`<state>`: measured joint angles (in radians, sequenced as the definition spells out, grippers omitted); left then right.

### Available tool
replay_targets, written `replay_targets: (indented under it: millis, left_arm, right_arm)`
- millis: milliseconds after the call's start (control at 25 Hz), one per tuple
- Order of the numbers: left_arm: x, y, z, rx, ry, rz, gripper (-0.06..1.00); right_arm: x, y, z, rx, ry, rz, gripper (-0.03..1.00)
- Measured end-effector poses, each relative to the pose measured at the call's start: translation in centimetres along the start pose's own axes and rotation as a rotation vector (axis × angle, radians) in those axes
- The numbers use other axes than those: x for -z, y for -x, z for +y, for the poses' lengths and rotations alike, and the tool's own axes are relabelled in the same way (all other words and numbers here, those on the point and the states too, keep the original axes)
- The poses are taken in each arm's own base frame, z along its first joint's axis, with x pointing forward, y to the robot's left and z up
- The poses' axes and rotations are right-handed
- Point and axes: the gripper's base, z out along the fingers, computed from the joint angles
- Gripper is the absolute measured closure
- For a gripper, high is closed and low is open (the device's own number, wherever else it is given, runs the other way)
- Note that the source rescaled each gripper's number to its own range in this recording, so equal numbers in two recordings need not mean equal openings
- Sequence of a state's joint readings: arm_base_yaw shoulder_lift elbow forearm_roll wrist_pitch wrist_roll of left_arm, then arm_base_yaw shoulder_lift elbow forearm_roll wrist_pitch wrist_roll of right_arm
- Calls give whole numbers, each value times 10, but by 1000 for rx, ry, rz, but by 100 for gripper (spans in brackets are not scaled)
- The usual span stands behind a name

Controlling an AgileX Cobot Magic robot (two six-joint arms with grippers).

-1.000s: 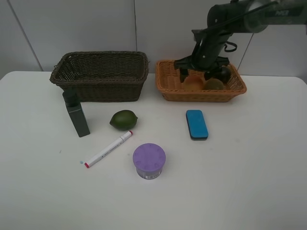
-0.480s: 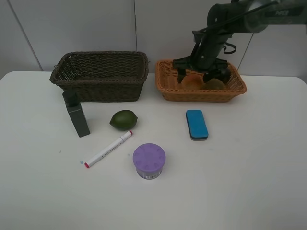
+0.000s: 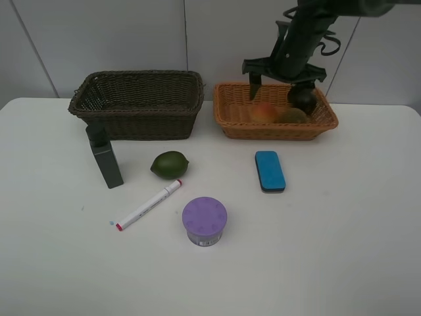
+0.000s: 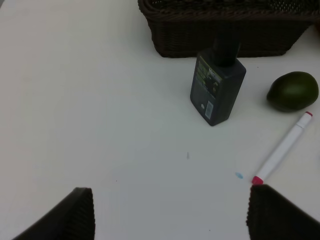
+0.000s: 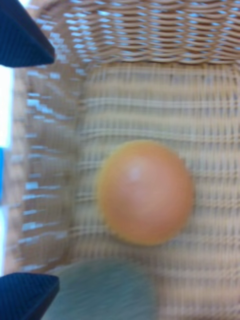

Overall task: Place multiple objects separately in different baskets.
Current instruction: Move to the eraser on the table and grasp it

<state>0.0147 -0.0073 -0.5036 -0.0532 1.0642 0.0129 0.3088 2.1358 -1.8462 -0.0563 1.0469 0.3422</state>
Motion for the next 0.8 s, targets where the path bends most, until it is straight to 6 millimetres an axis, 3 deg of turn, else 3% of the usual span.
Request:
replay_targets:
  millis: [160, 320, 560, 800]
  left_arm:
    - [0, 0, 0, 0, 0, 0, 13]
    - [0, 0, 0, 0, 0, 0, 13]
    - [0, 0, 0, 0, 0, 0, 13]
    - [0, 0, 0, 0, 0, 0, 13]
  right_arm:
    - [19, -11, -4, -12, -30, 105, -1]
    - [18, -16, 1, -19, -10, 140, -1]
    - [0, -41, 17, -23, 10, 249, -1]
    - [-32, -73, 13, -37, -11, 338, -1]
